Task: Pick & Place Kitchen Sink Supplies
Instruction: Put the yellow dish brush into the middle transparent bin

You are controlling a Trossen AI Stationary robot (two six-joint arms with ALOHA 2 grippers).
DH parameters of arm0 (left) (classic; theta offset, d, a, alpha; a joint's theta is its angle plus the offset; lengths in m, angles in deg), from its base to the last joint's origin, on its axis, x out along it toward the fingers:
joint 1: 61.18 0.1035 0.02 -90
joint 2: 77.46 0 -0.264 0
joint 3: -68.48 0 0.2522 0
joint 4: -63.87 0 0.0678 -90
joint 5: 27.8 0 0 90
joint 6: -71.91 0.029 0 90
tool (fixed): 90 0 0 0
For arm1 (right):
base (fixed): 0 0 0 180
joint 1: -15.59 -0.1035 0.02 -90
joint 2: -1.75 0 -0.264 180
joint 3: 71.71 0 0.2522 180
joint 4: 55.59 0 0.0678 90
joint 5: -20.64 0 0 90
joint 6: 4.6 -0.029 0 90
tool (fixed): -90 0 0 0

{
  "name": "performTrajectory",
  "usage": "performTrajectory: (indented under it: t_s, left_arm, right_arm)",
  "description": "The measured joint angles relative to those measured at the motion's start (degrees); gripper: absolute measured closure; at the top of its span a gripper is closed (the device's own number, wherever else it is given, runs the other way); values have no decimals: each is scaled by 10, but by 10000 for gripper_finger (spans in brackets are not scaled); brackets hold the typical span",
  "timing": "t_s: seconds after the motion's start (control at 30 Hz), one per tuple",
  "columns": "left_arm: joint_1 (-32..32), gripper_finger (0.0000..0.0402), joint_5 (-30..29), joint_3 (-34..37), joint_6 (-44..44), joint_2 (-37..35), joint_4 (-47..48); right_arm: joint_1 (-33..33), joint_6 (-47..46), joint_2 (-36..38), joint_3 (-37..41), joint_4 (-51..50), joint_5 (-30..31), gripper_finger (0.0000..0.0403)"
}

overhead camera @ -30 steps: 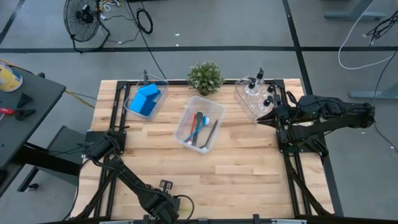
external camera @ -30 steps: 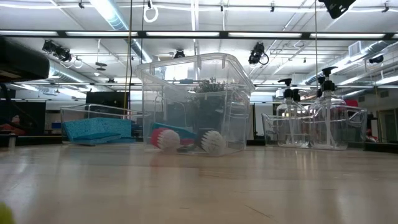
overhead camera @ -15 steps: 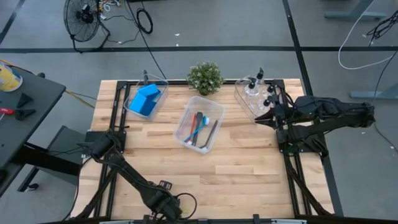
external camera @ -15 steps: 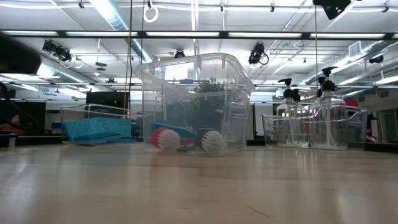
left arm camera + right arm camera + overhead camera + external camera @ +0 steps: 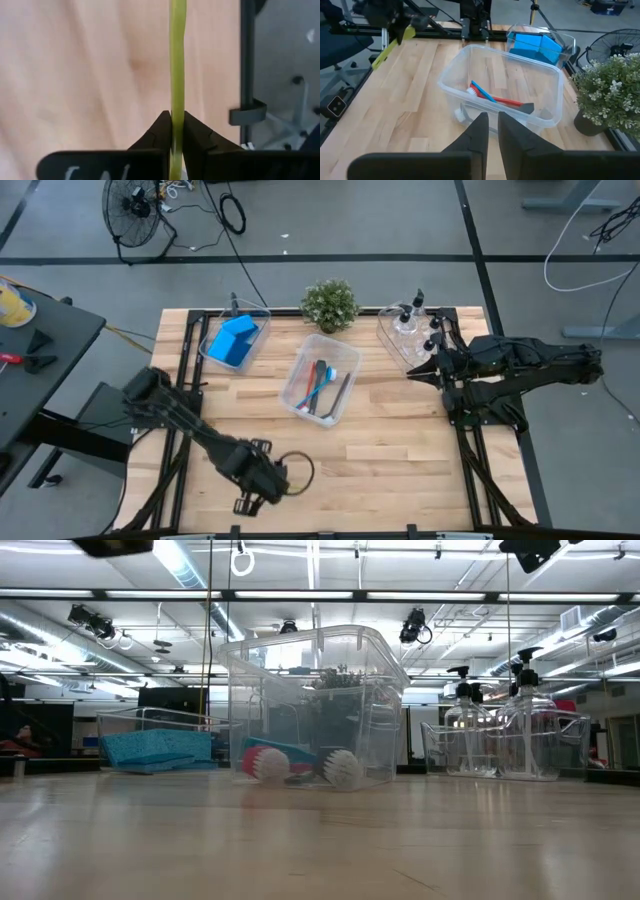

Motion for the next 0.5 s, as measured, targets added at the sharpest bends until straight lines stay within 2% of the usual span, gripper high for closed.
performTrajectory:
  t_s: [0.3,0.5]
  left_arm:
    - [70,370,-96,0,-11,-101,46]
    - [124,375,-151,0,-15,-149,45]
  right_arm:
    - [0,-3,0,0,0,0,360]
    - [0,-5,0,0,0,0,360]
